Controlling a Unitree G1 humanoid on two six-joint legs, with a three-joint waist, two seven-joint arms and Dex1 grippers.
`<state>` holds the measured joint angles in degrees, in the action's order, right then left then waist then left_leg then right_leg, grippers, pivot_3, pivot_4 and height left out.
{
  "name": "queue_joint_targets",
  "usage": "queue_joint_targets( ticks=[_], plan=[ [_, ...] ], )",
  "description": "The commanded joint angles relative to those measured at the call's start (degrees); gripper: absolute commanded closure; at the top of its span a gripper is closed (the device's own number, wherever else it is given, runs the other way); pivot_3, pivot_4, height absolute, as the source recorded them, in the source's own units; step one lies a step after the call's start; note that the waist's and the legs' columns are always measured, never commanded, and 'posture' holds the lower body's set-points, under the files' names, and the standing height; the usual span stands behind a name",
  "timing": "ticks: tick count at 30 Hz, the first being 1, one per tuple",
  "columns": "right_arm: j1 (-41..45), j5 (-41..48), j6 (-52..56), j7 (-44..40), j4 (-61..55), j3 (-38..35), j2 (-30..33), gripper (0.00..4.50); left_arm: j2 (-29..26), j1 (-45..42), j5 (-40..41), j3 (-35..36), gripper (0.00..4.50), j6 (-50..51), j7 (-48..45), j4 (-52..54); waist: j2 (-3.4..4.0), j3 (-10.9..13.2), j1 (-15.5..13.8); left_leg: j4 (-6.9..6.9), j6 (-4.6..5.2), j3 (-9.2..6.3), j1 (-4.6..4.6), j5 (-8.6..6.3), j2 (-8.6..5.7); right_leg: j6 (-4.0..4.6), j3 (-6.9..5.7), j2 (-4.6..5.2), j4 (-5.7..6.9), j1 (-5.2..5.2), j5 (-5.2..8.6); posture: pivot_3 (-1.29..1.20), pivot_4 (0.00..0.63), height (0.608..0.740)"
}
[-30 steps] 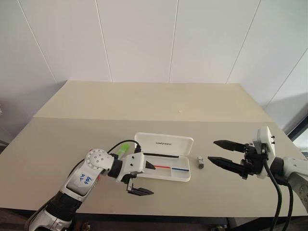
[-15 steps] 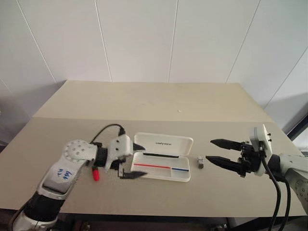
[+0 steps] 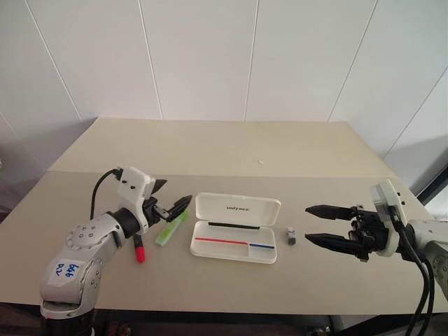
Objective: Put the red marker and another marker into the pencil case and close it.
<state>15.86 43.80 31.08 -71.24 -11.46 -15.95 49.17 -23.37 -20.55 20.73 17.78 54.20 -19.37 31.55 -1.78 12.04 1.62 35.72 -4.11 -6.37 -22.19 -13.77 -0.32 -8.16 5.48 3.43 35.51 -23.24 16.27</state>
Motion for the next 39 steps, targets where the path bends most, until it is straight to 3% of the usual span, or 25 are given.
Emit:
queue_joint_targets(
  ticks=[1, 7, 19, 28, 33, 36, 39],
  plan=[
    [2.3, -1.2, -1.3, -1.3, 1.7, 1.0, 0.8, 0.0, 1.7, 0.8, -1.5, 2.4, 0.07, 3.8, 7.0, 3.8, 0.0, 0.0, 0.0, 0.0, 0.0, 0.0, 0.0, 0.0, 0.0, -0.01, 0.01, 0.01, -0.01, 0.0, 0.0, 0.0, 0.15, 0.74],
    [6.4, -3.2, -2.3, -2.0, 5.1, 4.5, -0.7, 0.0, 9.5, 0.4, -2.1, 5.8, 0.07, 13.1, 17.0, 1.7, -0.04, 0.0, 0.0, -0.01, -0.01, 0.01, -0.02, -0.01, -0.01, -0.03, 0.0, 0.01, -0.06, 0.0, -0.02, 0.0, 0.15, 0.74],
    [7.7, -4.3, -3.2, -2.1, 6.8, 5.4, -1.3, 0.0, 16.3, 1.4, -6.1, 10.6, 0.07, 17.2, 26.3, -0.7, -0.06, 0.0, -0.1, -0.01, -0.04, 0.01, -0.04, -0.03, -0.03, -0.04, 0.0, 0.01, -0.13, 0.0, -0.02, 0.0, 0.15, 0.74],
    [7.3, -4.6, -2.9, -1.3, 6.0, 5.1, -0.9, 0.0, 17.8, 0.3, -7.5, 10.3, 0.07, 21.0, 28.4, -5.0, -0.05, 0.0, 0.0, 0.01, -0.05, 0.01, -0.01, -0.03, -0.04, -0.04, 0.0, 0.01, -0.15, 0.04, -0.02, 0.0, 0.15, 0.74],
    [6.9, -4.7, -2.9, -0.7, 5.6, 4.9, -0.9, 0.0, 14.8, -0.2, -9.5, 7.7, 0.07, 23.5, 28.2, -9.4, 0.06, -0.1, 0.0, 0.04, -0.05, 0.01, 0.16, -0.03, -0.04, 0.09, 0.0, 0.0, -0.17, 0.25, 0.03, 0.0, 0.15, 0.74],
    [6.6, -4.7, -3.1, -0.1, 5.3, 4.8, -1.1, 0.0, 10.0, 0.4, -11.6, 1.5, 0.94, 23.7, 27.6, -11.4, 0.06, -0.1, 0.2, 0.04, -0.05, 0.02, 0.5, -0.03, -0.02, 0.84, 0.0, -0.03, -0.51, 0.69, 0.3, 0.0, 0.15, 0.74],
    [5.9, -4.5, -3.0, 0.3, 4.3, 4.7, -1.3, 0.0, 6.9, -0.1, -12.1, -2.0, 1.93, 25.4, 26.6, -12.9, 0.12, -0.1, 0.5, 0.19, -0.21, 0.05, 0.75, -0.2, 0.0, 0.78, -0.01, -0.04, -0.93, 1.08, 0.22, 0.0, 0.15, 0.74]
  ],
)
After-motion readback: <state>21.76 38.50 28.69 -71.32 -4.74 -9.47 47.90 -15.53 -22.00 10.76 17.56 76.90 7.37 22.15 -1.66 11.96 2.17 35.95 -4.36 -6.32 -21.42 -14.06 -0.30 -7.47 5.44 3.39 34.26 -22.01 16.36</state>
